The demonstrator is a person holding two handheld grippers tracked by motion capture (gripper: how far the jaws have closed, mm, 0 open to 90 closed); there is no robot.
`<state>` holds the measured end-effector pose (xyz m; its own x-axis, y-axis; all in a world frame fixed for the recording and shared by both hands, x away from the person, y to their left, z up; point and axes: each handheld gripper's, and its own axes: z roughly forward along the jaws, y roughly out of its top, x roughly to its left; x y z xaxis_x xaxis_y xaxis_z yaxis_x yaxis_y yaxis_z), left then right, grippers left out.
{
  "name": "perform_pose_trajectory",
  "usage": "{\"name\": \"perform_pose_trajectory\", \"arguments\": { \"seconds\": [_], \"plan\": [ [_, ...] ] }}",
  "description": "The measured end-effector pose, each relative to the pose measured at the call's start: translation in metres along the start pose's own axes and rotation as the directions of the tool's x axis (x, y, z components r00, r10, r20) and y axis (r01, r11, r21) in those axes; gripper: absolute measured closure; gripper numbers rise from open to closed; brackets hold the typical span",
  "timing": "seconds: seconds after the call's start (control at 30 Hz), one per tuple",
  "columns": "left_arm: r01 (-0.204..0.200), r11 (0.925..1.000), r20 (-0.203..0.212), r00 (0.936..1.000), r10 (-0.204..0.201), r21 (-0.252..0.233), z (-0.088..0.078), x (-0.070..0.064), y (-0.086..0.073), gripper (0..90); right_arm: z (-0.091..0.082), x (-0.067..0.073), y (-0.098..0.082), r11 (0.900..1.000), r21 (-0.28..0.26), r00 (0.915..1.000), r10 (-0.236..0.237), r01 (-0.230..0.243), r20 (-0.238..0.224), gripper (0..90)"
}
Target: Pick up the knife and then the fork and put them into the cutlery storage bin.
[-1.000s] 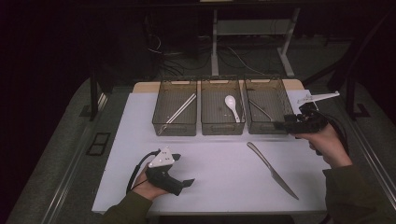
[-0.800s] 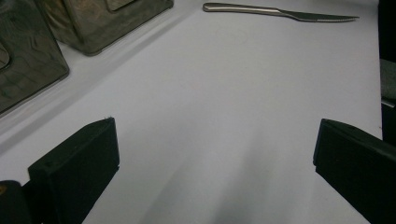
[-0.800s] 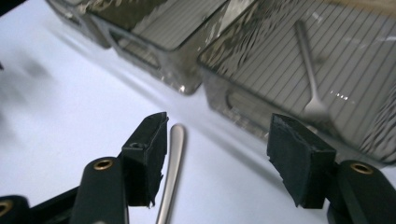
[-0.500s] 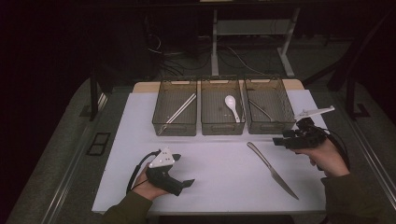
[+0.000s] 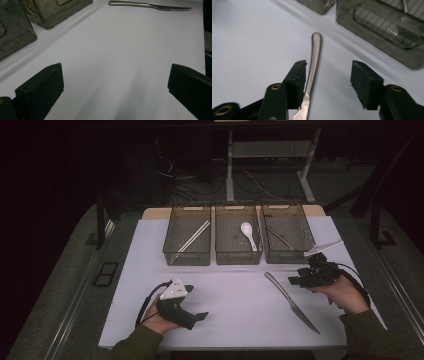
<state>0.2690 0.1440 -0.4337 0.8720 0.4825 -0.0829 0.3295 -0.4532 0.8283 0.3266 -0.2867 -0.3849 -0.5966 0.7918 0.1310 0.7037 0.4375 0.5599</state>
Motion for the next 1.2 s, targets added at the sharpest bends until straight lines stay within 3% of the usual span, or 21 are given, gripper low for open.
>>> {"name": "perform_pose_trajectory", "arguments": {
  "seconds": [0.23, 0.4, 0.63, 1.2],
  "plan": [
    [0.000, 1.0000, 0.001, 1.0000, 0.000, 0.000, 0.000, 0.000, 0.000, 0.0, 0.015, 0.009, 0.000, 0.994, 0.105, 0.9999, -0.011, 0.011, 0.006, 55.2],
    [0.000, 1.0000, 0.001, 1.0000, 0.000, 0.000, 0.000, 0.000, 0.000, 0.0, 0.023, 0.013, 0.001, 0.988, 0.150, 0.9997, -0.021, 0.023, -0.011, 62.3],
    [-0.001, 1.0000, 0.001, 1.0000, 0.001, 0.001, 0.001, 0.000, 0.000, 0.0, 0.033, 0.017, 0.001, 0.973, 0.228, 0.9991, -0.025, 0.032, -0.036, 67.3],
    [-0.007, 1.0000, 0.001, 1.0000, 0.007, 0.004, 0.001, 0.000, 0.000, 0.0, 0.048, 0.024, 0.003, 0.950, 0.308, 0.9989, -0.046, 0.044, 0.000, 71.8]
  ]
}}
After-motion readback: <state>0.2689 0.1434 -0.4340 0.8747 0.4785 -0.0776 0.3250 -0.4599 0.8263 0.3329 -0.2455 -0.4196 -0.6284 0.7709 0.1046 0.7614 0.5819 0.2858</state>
